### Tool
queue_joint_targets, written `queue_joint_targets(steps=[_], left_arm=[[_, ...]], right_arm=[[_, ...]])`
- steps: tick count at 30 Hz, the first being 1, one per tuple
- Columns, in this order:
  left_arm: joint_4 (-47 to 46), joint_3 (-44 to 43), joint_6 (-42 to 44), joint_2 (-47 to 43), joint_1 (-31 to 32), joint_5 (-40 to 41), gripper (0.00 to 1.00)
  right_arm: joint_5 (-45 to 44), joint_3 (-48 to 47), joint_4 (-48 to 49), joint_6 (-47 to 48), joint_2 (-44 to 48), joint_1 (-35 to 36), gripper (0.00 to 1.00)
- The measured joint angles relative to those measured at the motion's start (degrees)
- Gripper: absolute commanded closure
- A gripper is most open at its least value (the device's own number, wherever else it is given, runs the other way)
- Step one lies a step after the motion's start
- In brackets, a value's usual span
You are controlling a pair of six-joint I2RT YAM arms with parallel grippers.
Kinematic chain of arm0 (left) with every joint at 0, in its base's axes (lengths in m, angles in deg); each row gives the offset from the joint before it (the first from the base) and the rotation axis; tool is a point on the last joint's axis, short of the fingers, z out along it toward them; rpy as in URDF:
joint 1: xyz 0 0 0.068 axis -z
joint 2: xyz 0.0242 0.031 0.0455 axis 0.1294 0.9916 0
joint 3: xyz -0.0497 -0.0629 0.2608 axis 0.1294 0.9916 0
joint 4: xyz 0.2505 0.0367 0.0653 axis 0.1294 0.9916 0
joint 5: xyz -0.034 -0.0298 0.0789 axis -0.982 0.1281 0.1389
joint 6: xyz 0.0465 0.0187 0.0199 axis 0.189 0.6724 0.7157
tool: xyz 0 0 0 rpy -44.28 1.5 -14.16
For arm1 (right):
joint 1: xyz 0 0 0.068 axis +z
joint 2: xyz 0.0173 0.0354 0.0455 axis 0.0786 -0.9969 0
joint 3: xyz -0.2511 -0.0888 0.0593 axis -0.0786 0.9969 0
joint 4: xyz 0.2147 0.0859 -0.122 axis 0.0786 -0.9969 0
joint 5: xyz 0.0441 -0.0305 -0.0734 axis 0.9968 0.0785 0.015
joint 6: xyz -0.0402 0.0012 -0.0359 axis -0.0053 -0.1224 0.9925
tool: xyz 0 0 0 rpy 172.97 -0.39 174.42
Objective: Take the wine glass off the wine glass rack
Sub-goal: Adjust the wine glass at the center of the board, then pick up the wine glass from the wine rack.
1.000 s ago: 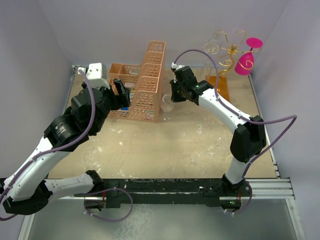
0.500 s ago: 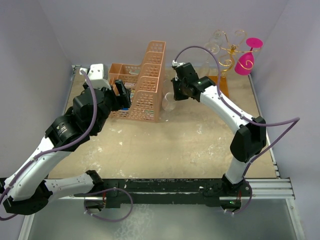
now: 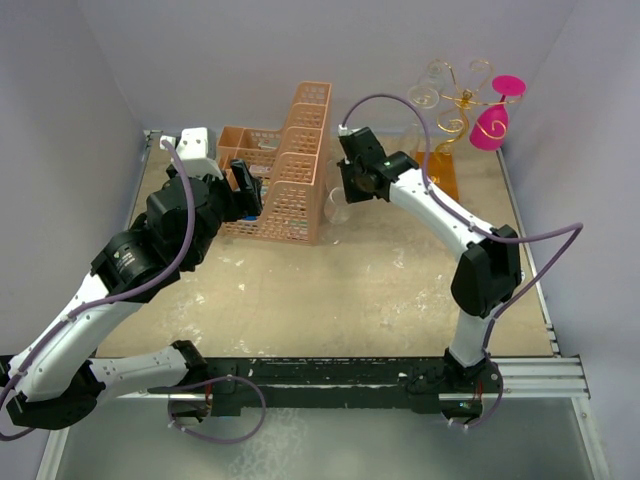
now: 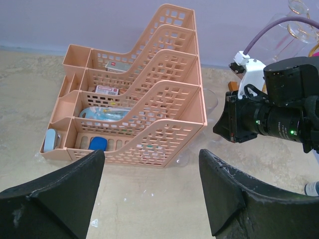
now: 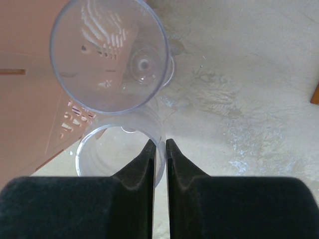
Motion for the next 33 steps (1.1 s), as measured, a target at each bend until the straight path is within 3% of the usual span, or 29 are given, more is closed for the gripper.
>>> queue_joint_targets(steps=[20,33], left_arm=[[0.00,0.00,-0.26,0.00,0.00,-0.39,0.26],[-0.02,0.00,-0.48,-0.02,0.00,-0.74,0.24]], right_arm=[[0.31,-4.98,-0.79,-0.59,-0.28,0.85,0.41],[-5.35,-15.26,1.18,-0.48,14.97,-0.92,0.23]])
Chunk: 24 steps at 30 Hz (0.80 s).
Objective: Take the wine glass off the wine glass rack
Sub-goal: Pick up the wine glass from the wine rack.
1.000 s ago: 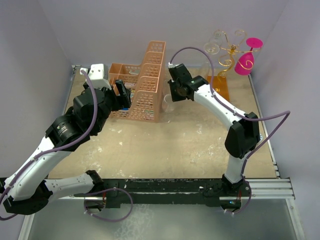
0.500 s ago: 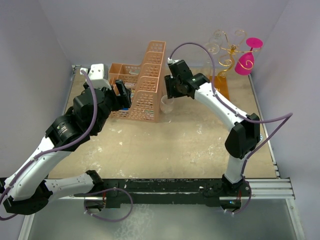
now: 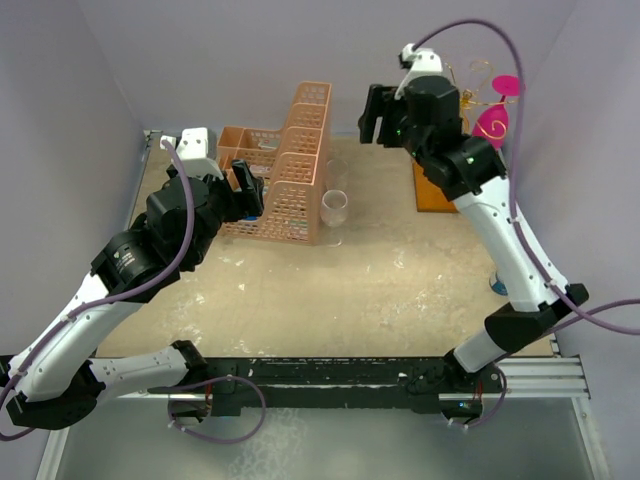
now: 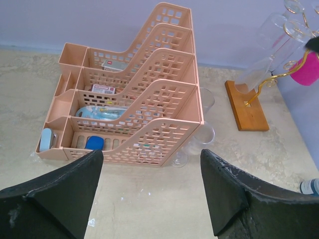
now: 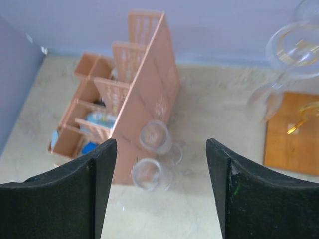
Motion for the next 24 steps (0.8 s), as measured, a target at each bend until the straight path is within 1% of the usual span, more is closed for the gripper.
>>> queue_joint_targets(steps=[2,5,6,8,10,11,15,17,24], left_arm=[[0.02,0.00,-0.13,0.02,0.00,0.00,0.21],[0.02,0.00,-0.57,0.00,0.00,-0.02,0.13],[0.00,0.02,-0.83,-0.04,0.00,-0.04,0.10],[-0.09,0.17,-1.03,-0.22,0.00,-0.13,0.06],[-0.33,0.66,-1.05,-0.55,0.00,-0.24,0.02],[-0.37,0.79,-1.05,-0.66,0.00,-0.28,0.00],[-0.52,1.03,-1.05,-0.85,0.00,-0.68,0.01],[-1.05,1.38,-1.05,-1.05,0.00,-0.87,0.01],[-1.90,1.86,-1.01,-0.94,0.00,-1.95,0.01]], right_arm=[[-1.25,-2.51,0.81,0.17,0.46,-1.25,0.20],[-1.42,-5.11,3.48,0.94,0.42,-5.03,0.19],[-0.81,-5.46,3.91,1.20,0.35,-6.58,0.17],[0.83,-6.58,4.98,1.84,-0.37,-11.56,0.08],[1.22,-8.33,5.86,2.43,-1.92,-15.41,0.01],[1.25,-9.31,6.08,2.69,-2.80,-16.72,0.01],[2.91,-13.51,6.71,4.11,-7.21,-19.39,0.01],[4.66,-14.10,6.91,4.39,-8.61,-20.13,0.02],[14.62,-11.39,10.12,2.25,-9.66,-25.33,0.19]])
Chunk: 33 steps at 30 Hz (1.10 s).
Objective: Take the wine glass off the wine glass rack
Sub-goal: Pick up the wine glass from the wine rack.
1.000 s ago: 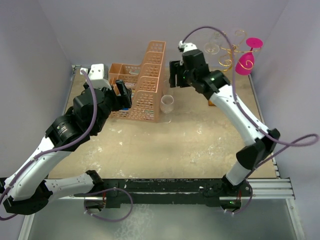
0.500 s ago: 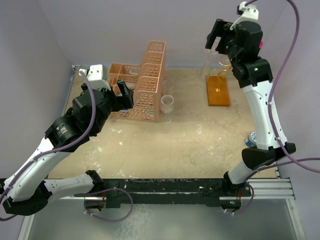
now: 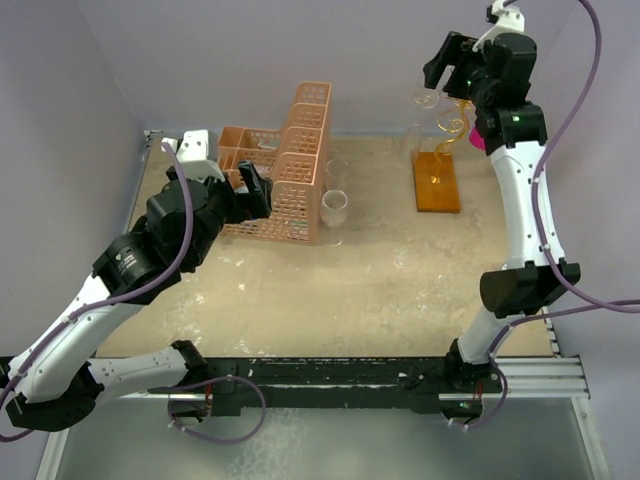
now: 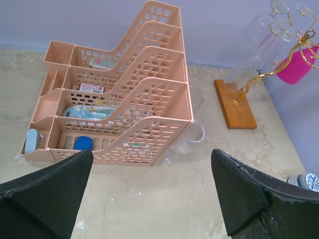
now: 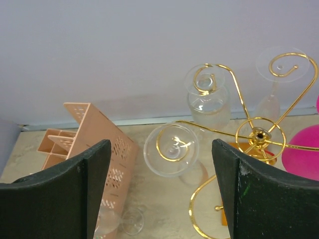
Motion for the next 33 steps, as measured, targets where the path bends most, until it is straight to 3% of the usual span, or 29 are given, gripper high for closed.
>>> queue_joint_targets(steps=[13,33], left_arm=[[-0.98,0.81,-0.02,0.42,0.00,-2.14,0.01],[-0.98,0.83,-0.09,0.42,0.00,-2.78,0.01]], right_arm=[[17.68,1.57,1.31,-5.38,-4.90,-8.68,0.36],[23.71,2.91,1.97,-6.27,-8.04,-10.43,0.55]])
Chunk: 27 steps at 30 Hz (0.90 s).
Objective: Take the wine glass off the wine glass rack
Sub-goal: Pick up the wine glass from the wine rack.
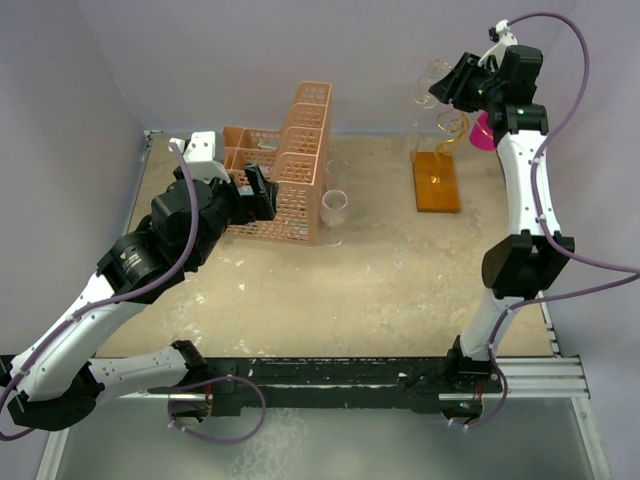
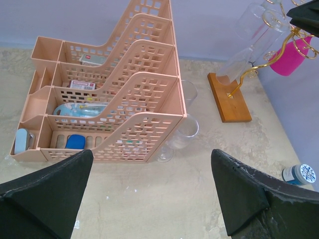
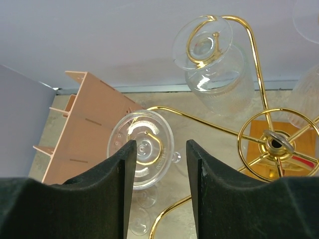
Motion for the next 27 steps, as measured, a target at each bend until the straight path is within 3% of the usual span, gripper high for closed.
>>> queue_joint_targets(steps=[10,22,27], left_arm=[[0.02,0.02,-0.35,0.00,0.00,-0.04,0.01],[0.02,0.02,-0.35,0.00,0.00,-0.04,0.01],[0.02,0.02,-0.39,0.00,0.00,-0.11,0.01]], right_arm=[[1.99,1.16,0.81,-0.17,-2.10,0.00,0.57],[3.65,1.66,3.80,-1.11,-2.45,-0.02,0.79],[4.46,2.51,5.49,-2.45,-1.97,-0.22,0.93]])
